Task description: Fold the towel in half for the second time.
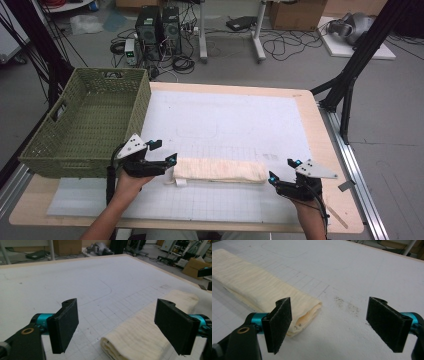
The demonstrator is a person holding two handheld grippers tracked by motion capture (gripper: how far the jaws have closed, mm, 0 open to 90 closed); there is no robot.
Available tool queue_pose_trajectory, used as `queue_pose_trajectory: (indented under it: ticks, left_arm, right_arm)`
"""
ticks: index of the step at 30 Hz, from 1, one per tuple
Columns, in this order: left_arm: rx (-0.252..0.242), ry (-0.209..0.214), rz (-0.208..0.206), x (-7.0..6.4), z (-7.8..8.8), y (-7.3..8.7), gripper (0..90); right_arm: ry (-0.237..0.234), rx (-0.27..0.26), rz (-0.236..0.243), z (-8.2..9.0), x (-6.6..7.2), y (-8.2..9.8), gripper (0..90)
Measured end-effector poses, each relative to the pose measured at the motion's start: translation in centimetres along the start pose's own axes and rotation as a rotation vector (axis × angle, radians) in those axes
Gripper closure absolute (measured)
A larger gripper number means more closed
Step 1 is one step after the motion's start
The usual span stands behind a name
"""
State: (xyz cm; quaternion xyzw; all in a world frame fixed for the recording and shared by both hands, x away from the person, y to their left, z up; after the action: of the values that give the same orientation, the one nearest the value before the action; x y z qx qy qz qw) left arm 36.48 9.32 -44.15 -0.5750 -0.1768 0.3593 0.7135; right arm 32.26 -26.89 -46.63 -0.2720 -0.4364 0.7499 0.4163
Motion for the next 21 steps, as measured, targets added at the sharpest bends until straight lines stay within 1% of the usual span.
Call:
queue_pose_trajectory:
  ticks: [2, 8, 10, 15, 18, 21]
  left_arm:
    - [-0.005, 0.002, -0.003, 0.0, 0.2, -0.1, 18.3]
    - [-0.011, 0.003, -0.019, 0.1, 0.4, -0.2, 18.4]
    - [-0.001, -0.004, -0.033, 0.2, 0.4, -0.1, 18.5]
    - [0.014, -0.003, -0.043, 0.2, 0.4, 0.1, 19.3]
    - [0.024, -0.001, -0.04, 0.2, 0.3, 0.3, 20.1]
    - [0.034, -0.004, -0.048, 0.1, 0.2, 0.5, 20.4]
  right_arm:
    - [0.01, -0.003, 0.004, 0.2, -0.3, 0.0, 16.8]
    - [0.044, -0.016, -0.013, 0.5, -1.2, -0.1, 12.3]
    - [0.052, -0.013, -0.015, 0.5, -1.4, -0.2, 12.3]
    - [0.07, -0.027, -0.03, 0.6, -1.8, -0.4, 12.0]
    - [0.066, -0.028, -0.042, 0.6, -1.9, -0.3, 12.0]
    - [0.068, -0.021, -0.035, 0.5, -1.8, -0.2, 11.9]
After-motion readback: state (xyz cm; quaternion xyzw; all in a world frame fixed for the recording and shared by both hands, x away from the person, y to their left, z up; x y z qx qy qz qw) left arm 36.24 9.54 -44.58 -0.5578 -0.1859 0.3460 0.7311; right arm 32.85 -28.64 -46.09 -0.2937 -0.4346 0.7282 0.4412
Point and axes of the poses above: each handheld gripper's, and its own axes: z roughly backward along the jaws, y roughly out of its underside, x roughly to its left, the point moved 10 cm from there along -z, roughly forward along the jaws
